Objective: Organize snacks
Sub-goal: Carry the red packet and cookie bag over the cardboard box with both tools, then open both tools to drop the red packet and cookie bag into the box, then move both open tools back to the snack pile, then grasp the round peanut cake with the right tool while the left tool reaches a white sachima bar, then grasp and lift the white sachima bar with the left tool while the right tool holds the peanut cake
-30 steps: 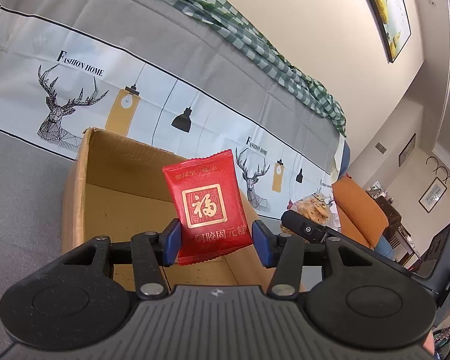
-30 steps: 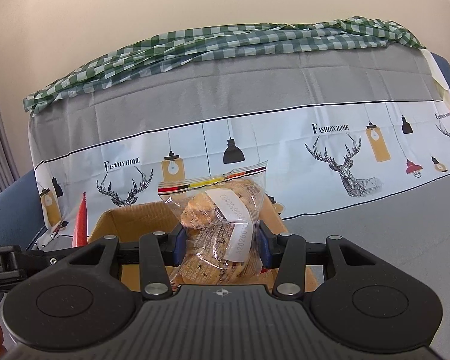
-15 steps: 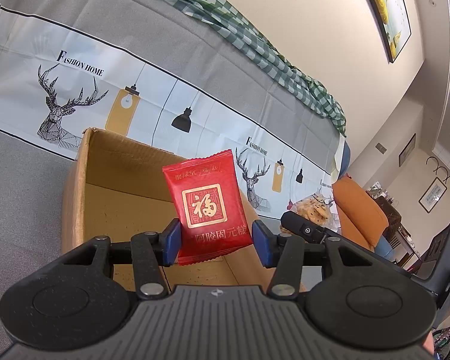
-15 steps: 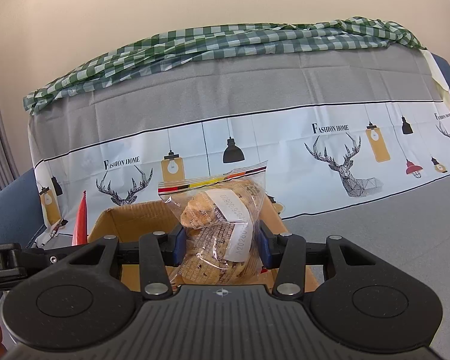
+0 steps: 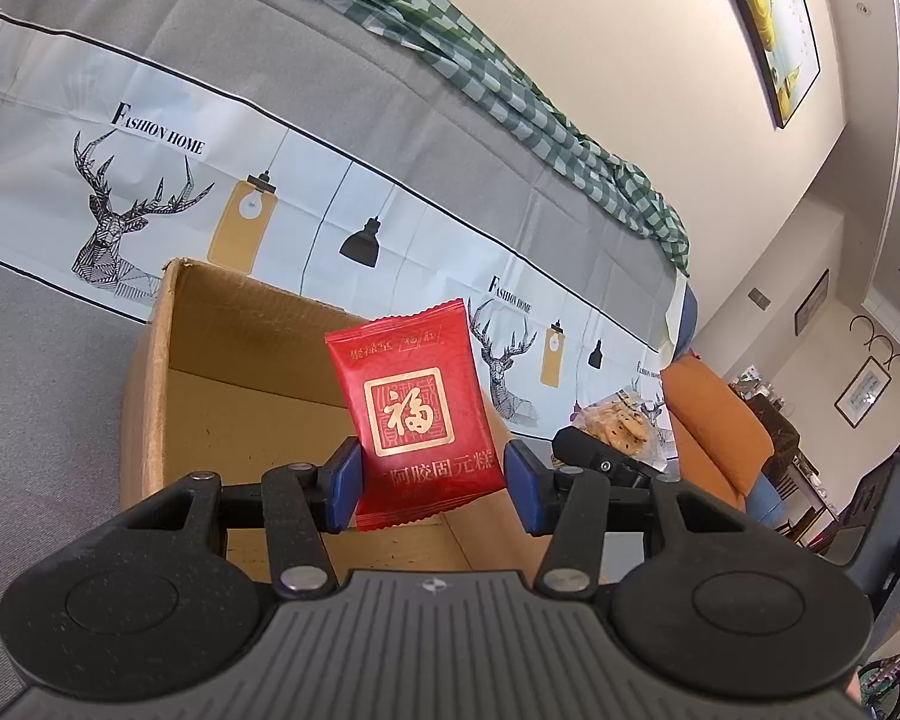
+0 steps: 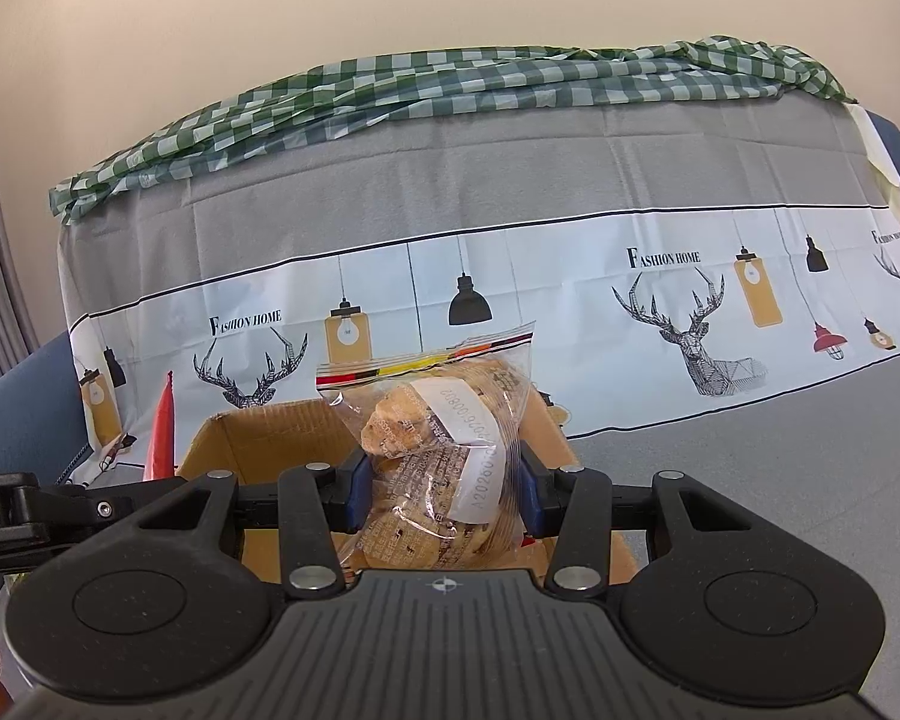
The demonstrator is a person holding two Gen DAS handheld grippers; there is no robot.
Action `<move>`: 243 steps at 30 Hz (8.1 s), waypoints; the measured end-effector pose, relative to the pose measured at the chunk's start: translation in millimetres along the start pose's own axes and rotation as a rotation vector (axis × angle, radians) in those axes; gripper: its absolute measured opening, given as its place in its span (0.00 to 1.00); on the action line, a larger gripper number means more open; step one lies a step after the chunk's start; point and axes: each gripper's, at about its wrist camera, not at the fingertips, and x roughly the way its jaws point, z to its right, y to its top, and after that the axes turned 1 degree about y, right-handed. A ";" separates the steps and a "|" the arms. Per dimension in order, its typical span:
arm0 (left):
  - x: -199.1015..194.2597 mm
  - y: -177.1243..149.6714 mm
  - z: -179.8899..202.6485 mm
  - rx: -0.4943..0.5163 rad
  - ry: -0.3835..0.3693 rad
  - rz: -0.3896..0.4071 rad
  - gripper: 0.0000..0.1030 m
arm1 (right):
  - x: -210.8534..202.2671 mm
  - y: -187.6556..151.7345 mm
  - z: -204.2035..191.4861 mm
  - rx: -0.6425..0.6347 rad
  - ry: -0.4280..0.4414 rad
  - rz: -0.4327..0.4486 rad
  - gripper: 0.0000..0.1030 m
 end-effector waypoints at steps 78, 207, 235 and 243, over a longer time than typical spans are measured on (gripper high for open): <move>-118.7 3.1 -208.6 -0.368 0.623 0.130 0.99 | -1.8 -21.4 -119.3 -0.097 0.247 -0.048 0.51; -110.8 2.3 -234.1 -0.366 0.607 -0.260 0.39 | 62.5 -166.6 -233.6 -0.346 0.453 -0.446 0.80; -76.6 -6.1 -216.2 -0.137 0.689 -0.382 0.39 | 58.1 -168.9 -239.1 -0.380 0.439 -0.403 0.79; -75.8 -6.5 -214.9 -0.143 0.669 -0.391 0.39 | 59.0 -169.3 -237.8 -0.389 0.428 -0.410 0.79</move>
